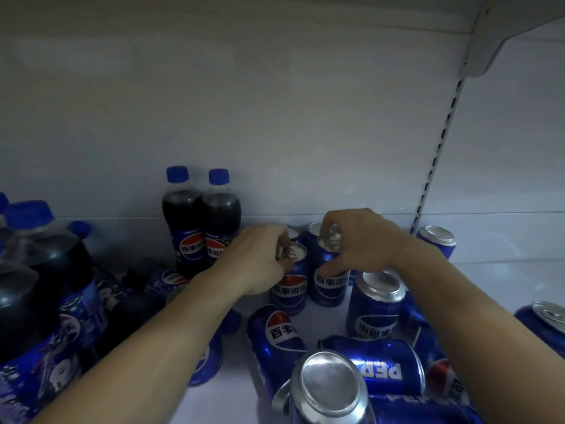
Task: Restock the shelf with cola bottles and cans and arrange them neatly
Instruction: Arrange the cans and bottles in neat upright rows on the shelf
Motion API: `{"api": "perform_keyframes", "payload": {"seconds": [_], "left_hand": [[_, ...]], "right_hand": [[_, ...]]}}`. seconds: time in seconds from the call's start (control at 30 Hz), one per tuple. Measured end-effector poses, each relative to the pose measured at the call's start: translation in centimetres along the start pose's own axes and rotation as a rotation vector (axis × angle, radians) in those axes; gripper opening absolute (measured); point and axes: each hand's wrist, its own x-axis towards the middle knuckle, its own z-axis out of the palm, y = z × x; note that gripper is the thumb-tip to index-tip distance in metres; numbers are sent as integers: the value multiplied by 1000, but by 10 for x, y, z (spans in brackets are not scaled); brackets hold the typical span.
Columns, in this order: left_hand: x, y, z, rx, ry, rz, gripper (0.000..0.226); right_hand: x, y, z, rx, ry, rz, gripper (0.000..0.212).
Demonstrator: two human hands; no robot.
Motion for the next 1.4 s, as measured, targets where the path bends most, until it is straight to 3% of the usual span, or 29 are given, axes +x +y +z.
{"api": "perform_keyframes", "payload": {"seconds": [0.57,0.73,0.87,0.93,1.0,1.1,1.2,1.27,1.33,1.4], "left_hand": [[2,-1,6,-38,67,3,28],[2,-1,9,-33,64,14,28],[-1,-4,9,0,86,38,25],[-6,-3,6,81,137,36,22],[-11,1,0,99,270,60,16],[-20,18,-12,-173,434,143,8],[-26,41,-16,-595,217,56,11],[-30,52,-15,-846,26,-46,29],[-32,55,-18,-963,-21,-89,43],[-34,51,-24,-947,1,-67,40]], "right_hand": [[-4,3,19,57,29,14,83],[-32,13,-21,174,19,12,53],[-58,17,-20,68,-277,-1,65],[-62,20,-4,30,-250,-16,60],[-68,26,-3,81,-118,-39,46],[-81,35,-24,341,120,21,34],[-90,30,-38,753,324,0,34],[-93,18,-37,961,385,-50,41],[-93,9,-33,1057,409,-78,45],[-92,5,-29,1084,412,-90,47]]}}
